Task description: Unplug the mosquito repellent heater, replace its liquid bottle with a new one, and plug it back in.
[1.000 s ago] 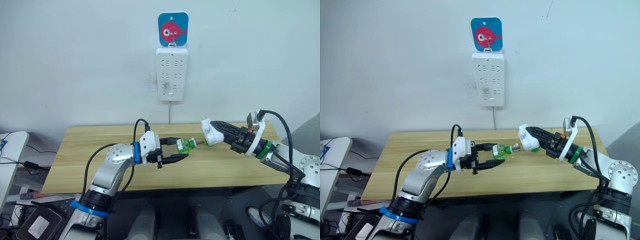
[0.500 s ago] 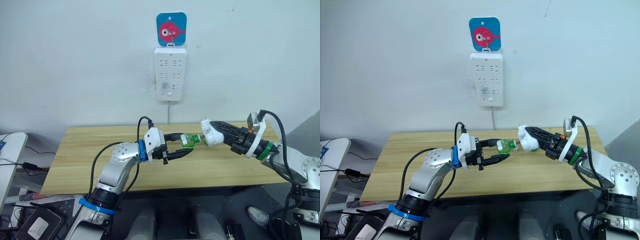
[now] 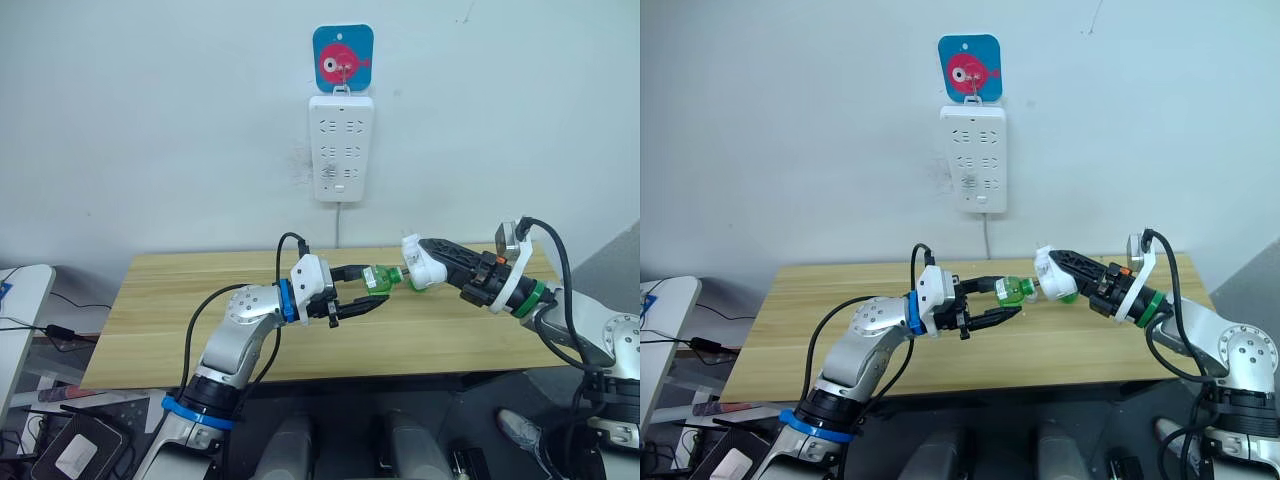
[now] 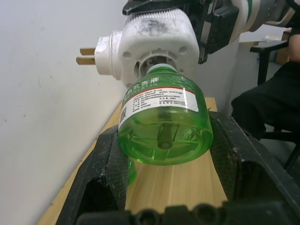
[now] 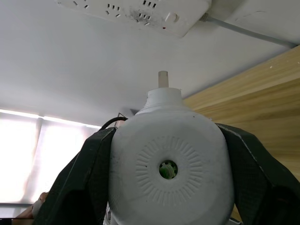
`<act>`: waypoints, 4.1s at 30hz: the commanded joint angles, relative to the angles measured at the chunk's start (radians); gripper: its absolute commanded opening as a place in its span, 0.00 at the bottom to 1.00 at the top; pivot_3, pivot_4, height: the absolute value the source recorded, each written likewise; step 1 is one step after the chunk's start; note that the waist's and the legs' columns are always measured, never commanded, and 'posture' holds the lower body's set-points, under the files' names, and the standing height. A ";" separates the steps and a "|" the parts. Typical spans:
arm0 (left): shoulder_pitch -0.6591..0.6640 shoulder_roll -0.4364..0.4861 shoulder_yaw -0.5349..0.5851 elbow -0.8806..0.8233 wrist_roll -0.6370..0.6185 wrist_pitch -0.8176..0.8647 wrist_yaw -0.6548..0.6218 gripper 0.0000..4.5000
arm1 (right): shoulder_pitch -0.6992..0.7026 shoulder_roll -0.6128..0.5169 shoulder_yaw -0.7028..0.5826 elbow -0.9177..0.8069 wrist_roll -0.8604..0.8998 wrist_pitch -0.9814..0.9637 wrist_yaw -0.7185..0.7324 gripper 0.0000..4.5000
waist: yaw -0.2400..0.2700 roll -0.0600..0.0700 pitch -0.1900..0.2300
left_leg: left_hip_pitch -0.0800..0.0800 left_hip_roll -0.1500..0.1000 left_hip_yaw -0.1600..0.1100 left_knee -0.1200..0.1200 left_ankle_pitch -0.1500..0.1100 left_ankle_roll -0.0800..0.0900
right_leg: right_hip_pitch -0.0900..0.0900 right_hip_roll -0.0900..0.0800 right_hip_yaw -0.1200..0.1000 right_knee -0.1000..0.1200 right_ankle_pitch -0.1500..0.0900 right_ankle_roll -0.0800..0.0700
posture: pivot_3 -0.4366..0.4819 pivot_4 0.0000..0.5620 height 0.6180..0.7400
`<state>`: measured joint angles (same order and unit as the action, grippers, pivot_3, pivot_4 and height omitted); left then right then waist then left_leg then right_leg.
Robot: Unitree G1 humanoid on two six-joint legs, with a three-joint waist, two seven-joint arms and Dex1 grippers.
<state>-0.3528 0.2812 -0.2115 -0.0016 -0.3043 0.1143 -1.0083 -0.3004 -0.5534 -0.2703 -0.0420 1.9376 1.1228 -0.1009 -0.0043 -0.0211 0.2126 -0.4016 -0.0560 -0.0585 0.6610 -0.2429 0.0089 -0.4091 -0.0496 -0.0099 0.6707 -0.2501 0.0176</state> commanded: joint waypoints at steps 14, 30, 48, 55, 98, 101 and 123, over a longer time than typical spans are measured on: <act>0.015 -0.033 -0.034 -0.085 -0.009 -0.005 0.013 0.50 | -0.010 -0.025 0.045 -0.053 0.035 -0.038 -0.015 0.65 | 0.002 0.000 0.000 | 0.000 0.000 0.000 0.000 0.000 0.000 | 0.000 0.000 0.000 -0.002 0.001 0.000 | 0.46 0.25 1.00; 0.006 -0.044 -0.050 -0.067 0.002 -0.023 0.018 0.50 | -0.019 -0.005 0.082 -0.104 0.035 -0.077 -0.040 0.65 | 0.002 0.000 0.000 | -0.001 0.001 0.001 0.000 -0.001 0.001 | 0.002 0.001 0.000 -0.007 0.004 0.001 | 0.45 0.23 1.00; 0.009 -0.045 -0.044 -0.064 -0.003 -0.036 0.011 0.50 | -0.014 -0.040 0.139 -0.138 0.023 -0.089 -0.054 0.87 | 0.002 0.000 -0.001 | -0.001 0.001 0.001 0.000 -0.001 0.001 | 0.002 0.001 0.000 -0.007 0.005 0.000 | 0.45 0.25 1.00; -0.009 -0.050 -0.035 -0.045 -0.003 -0.038 0.015 0.50 | -0.027 -0.114 0.166 -0.141 -0.048 -0.045 0.023 0.99 | 0.002 0.000 -0.001 | -0.001 0.001 0.001 0.001 -0.001 0.001 | 0.002 0.001 0.000 -0.007 0.005 0.000 | 0.45 0.26 1.00; 0.001 0.002 -0.014 -0.047 -0.018 -0.035 -0.016 0.50 | -0.131 -0.198 0.066 0.003 -0.590 0.146 0.565 0.01 | 0.004 0.000 -0.001 | -0.001 0.000 0.002 0.001 -0.001 0.002 | 0.003 0.000 0.000 -0.008 0.005 0.000 | 0.46 0.27 1.00; -0.002 0.004 -0.012 -0.044 -0.018 -0.035 -0.019 0.50 | -0.144 -0.215 0.054 0.085 -0.666 0.124 0.606 0.01 | 0.004 0.000 -0.001 | 0.000 0.000 0.002 0.002 -0.001 0.002 | 0.003 0.000 0.000 -0.008 0.006 0.000 | 0.46 0.27 1.00; -0.014 0.003 -0.013 -0.040 -0.012 -0.032 -0.023 0.50 | -0.119 -0.088 0.235 -0.033 -0.925 0.088 0.831 0.01 | 0.005 0.001 -0.002 | 0.000 -0.001 0.001 0.001 -0.001 0.002 | 0.002 0.000 0.001 -0.007 0.007 0.001 | 0.48 0.23 1.00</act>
<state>-0.3622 0.2877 -0.2301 -0.0040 -0.3066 0.0983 -1.0350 -0.4253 -0.6126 -0.0185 0.0136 0.9582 1.1720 0.6626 0.0004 -0.0199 0.2105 -0.4019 -0.0571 -0.0573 0.6625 -0.2441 0.0114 -0.4067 -0.0501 -0.0092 0.6631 -0.2435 0.0191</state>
